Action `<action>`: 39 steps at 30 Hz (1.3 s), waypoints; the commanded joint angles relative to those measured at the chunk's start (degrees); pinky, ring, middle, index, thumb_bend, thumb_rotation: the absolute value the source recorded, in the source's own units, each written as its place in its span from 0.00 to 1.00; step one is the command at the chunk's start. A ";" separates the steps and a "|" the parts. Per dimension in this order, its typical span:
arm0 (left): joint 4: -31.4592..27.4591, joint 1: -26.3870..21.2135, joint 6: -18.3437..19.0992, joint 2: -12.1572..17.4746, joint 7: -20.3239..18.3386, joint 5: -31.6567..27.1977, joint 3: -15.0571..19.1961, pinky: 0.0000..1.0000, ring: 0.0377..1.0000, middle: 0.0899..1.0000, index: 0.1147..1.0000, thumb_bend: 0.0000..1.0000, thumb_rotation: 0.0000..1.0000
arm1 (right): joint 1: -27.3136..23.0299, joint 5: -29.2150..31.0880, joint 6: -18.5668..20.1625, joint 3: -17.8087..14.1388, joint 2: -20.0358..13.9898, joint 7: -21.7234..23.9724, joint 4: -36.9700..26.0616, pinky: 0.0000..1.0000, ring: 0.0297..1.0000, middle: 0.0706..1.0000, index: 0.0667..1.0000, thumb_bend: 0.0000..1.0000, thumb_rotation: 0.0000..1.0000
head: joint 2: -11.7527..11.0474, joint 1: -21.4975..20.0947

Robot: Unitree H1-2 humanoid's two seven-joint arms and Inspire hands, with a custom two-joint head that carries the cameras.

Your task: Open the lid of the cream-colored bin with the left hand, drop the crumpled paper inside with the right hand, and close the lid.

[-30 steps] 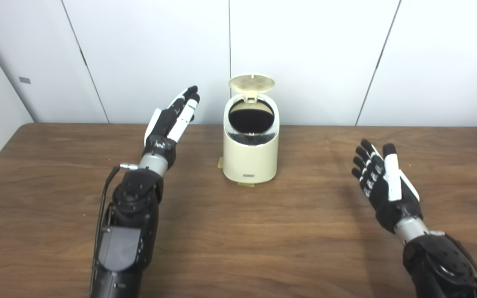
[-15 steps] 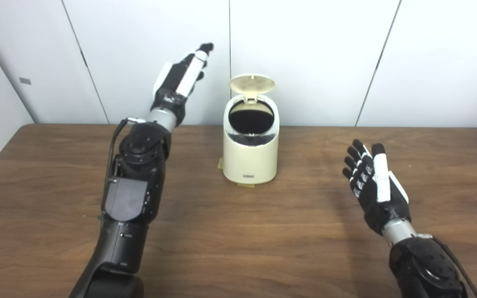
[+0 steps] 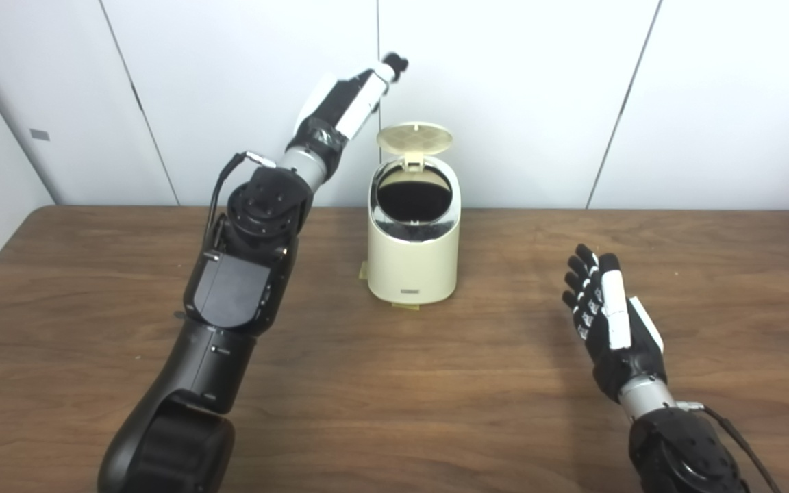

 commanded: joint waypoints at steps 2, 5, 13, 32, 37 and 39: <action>-0.95 -3.90 -3.87 1.54 0.26 4.37 -2.04 0.93 0.94 0.90 0.85 0.54 1.00 | -0.43 -0.98 -5.12 0.31 -0.15 -0.04 0.15 1.00 0.98 0.98 0.98 0.71 1.00 | 0.04 0.04; -2.85 -3.88 -2.95 2.91 0.01 9.82 -5.51 0.95 0.95 0.90 0.83 0.54 1.00 | 0.05 -1.91 -5.88 0.68 -0.21 -0.24 0.45 1.00 0.98 0.98 0.98 0.72 1.00 | 0.24 0.37; -8.47 -2.89 0.08 4.61 0.19 20.25 -9.38 0.74 0.82 0.79 0.63 0.49 0.98 | -0.63 -4.43 -6.08 1.54 -2.45 0.28 2.00 1.00 0.98 0.97 0.99 0.73 1.00 | 0.69 0.45; -11.90 -0.50 -8.36 9.69 -3.09 41.30 -17.87 0.80 0.85 0.77 0.44 0.52 0.98 | 0.01 -21.62 -9.29 8.31 -7.91 -1.93 3.80 0.97 0.96 0.96 1.00 0.65 1.00 | 0.90 0.20; -12.14 0.81 -9.67 9.84 -4.31 43.33 -17.66 0.79 0.85 0.76 0.45 0.53 1.00 | -0.21 -23.23 -10.18 8.24 -8.32 -1.87 3.87 0.97 0.96 0.96 1.00 0.64 1.00 | 1.25 -0.45; -12.15 1.56 -10.29 9.89 -4.65 44.36 -17.89 0.77 0.85 0.76 0.46 0.54 1.00 | -0.27 -22.46 -9.50 7.94 -8.31 -1.16 3.17 0.96 0.95 0.95 1.00 0.64 1.00 | 1.33 -0.54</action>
